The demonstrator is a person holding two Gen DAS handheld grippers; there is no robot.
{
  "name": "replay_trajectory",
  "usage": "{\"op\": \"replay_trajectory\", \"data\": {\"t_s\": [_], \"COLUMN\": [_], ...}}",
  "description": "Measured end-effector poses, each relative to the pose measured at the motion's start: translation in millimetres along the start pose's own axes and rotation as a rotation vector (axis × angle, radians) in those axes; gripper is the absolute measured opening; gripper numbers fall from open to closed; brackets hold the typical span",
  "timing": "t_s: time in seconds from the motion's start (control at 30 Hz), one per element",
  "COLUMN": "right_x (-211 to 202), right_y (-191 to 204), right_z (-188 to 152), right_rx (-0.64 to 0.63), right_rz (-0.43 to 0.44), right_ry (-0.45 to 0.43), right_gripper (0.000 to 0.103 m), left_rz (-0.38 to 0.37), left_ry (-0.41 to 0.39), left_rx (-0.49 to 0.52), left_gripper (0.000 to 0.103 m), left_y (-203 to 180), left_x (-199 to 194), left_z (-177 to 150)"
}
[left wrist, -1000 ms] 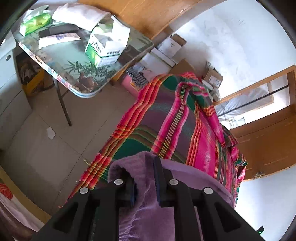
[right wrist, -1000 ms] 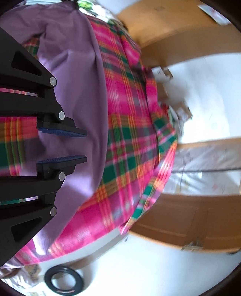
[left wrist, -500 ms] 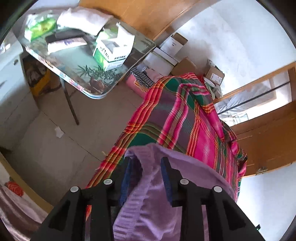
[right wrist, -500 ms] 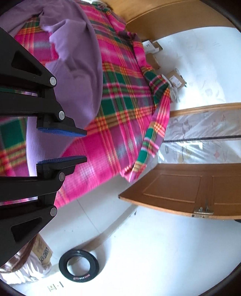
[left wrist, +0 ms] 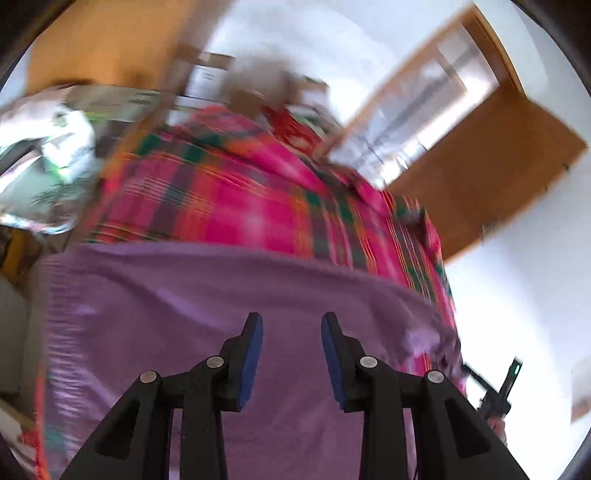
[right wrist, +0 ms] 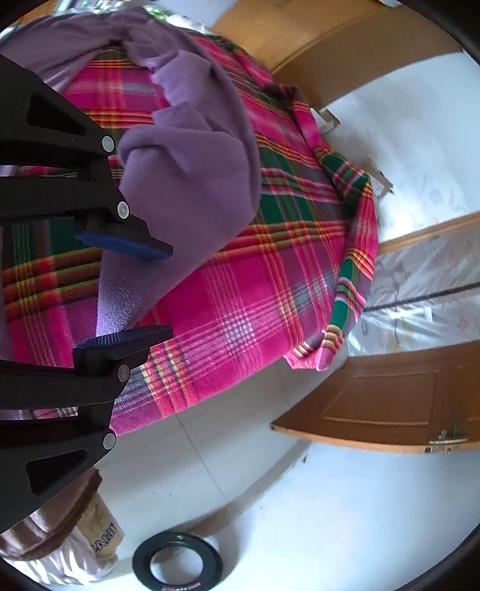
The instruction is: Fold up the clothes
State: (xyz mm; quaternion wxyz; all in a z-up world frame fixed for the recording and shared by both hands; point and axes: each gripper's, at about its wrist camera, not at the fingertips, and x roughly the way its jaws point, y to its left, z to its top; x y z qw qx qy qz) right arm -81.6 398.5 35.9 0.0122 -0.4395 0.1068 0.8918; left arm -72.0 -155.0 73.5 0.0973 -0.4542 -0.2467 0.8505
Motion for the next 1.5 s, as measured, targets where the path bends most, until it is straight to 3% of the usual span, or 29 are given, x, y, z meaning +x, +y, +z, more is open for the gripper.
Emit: {"op": "replay_trajectory", "data": {"t_s": [0.2,0.37,0.4,0.43,0.47,0.5,0.73,1.0,1.3,1.43,1.5], "right_x": [7.0,8.8,9.0,9.0,8.8,9.1,8.6,20.8,53.8,60.5,58.2], "right_y": [2.0,6.7,7.3,8.4,9.7,11.8,12.1,9.7,-2.0,-3.6,-8.1], "right_z": [-4.6,-8.9,-8.5,-7.9,-6.9,-4.6,32.6,81.3,115.6,116.6,115.5], "right_rx": [-0.023,-0.024,-0.021,-0.026,-0.036,-0.047,-0.055,-0.088,-0.088,-0.07,-0.042], "right_rz": [0.044,0.078,0.093,0.102,0.097,0.091,0.052,-0.087,-0.221,-0.194,-0.15], "right_ry": [0.025,0.014,0.014,0.015,0.017,0.015,-0.076,-0.157,-0.159,-0.148,-0.131], "right_gripper": [0.039,0.041,0.038,0.026,0.006,0.005,0.004,0.004,0.004,0.006,0.017], "left_rz": [-0.006,0.038,0.056,0.073,0.079,0.086,0.092,0.077,0.062,0.061,0.062], "left_ry": [0.096,0.138,0.142,0.147,0.158,0.169,0.185,0.203,0.227,0.233,0.233], "left_rx": [0.17,0.305,0.329,0.352,0.362,0.372,0.397,0.394,0.404,0.411,0.409], "left_gripper": [0.033,0.033,0.033,0.033,0.033,0.033,0.033,0.033,0.033,0.033,0.033], "left_y": [-57.4,-90.5,-95.6,-100.6,-102.3,-104.0,-116.0,-123.2,-130.2,-132.8,-133.2], "left_x": [45.8,69.8,74.3,78.8,82.8,86.9,103.9,115.2,125.5,127.1,128.2], "left_z": [-20.1,-40.5,-43.6,-46.8,-48.7,-50.7,-59.7,-58.5,-60.3,-63.0,-64.0]}}
